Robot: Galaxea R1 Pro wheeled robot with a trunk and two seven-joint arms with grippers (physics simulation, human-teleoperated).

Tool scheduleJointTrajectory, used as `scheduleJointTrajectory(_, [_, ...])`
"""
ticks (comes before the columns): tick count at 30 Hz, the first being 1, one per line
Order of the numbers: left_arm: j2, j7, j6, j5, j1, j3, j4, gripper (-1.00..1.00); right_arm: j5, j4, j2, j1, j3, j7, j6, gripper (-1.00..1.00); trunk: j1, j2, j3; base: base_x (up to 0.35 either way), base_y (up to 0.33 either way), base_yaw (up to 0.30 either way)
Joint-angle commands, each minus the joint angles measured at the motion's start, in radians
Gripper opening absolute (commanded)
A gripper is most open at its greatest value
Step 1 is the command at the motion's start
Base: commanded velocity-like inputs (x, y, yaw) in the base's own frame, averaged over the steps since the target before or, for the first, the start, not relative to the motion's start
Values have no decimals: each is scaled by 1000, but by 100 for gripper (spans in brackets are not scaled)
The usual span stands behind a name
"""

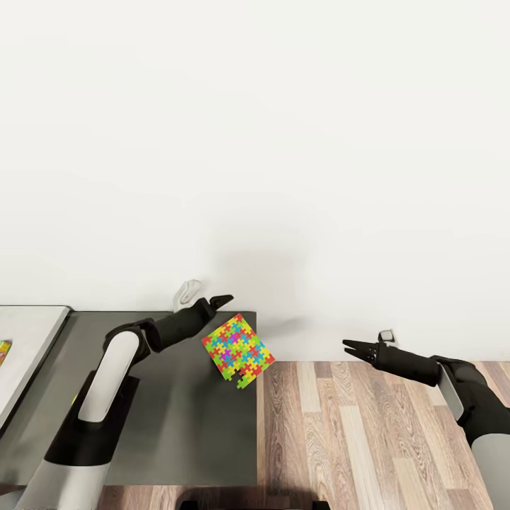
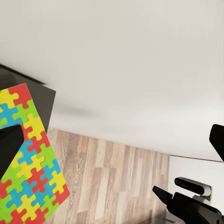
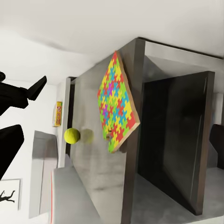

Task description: Put all the toys in the child's room - the three board games (two on the bed and one on the table), the two jigsaw puzzles on the table, and the tennis ball on the table - inside the toy box on the table in the child's room.

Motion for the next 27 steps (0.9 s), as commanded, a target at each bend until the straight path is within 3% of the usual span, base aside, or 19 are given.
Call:
scheduleJointTrajectory(1, [1, 10, 0, 11, -1, -1, -1, 100, -3, 0, 0, -1, 0, 1, 8, 100, 1, -2, -1, 0, 0, 0])
scheduleJointTrajectory(27, [-5, 19, 5, 28, -22, 4, 9, 100, -3, -8, 14, 3, 2, 3, 16, 100, 1, -2, -1, 0, 0, 0])
